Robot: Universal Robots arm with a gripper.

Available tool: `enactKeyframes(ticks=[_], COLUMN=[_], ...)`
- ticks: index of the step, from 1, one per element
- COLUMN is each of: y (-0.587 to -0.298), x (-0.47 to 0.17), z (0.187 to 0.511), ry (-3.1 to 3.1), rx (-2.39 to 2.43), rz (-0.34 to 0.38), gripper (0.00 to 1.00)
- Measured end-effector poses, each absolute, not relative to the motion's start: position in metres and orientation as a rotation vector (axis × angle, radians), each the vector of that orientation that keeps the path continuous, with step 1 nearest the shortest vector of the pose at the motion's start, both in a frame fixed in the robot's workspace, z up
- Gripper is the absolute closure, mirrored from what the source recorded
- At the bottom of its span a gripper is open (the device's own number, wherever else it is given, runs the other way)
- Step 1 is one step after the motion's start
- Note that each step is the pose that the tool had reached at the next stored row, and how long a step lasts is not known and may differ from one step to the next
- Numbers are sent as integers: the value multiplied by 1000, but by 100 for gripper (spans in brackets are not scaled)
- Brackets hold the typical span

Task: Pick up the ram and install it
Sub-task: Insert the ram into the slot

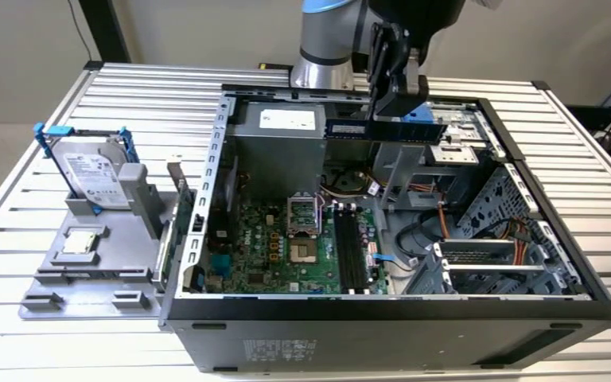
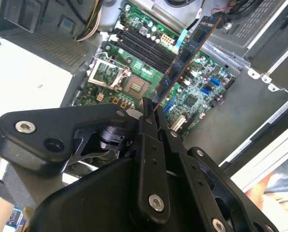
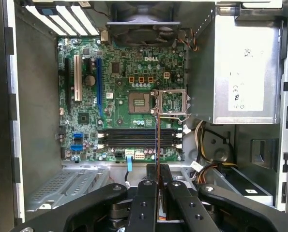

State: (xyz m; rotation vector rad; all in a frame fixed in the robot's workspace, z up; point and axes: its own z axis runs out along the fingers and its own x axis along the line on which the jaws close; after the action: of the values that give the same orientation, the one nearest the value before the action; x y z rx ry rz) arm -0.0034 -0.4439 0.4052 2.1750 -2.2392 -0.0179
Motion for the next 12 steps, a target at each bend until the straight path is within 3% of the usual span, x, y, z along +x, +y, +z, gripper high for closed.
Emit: enactKeyframes(ticks=[12], y=[-444], x=[-3], z=[405], ry=[-2249], rx=[2165], rz=[-18], gripper=[100])
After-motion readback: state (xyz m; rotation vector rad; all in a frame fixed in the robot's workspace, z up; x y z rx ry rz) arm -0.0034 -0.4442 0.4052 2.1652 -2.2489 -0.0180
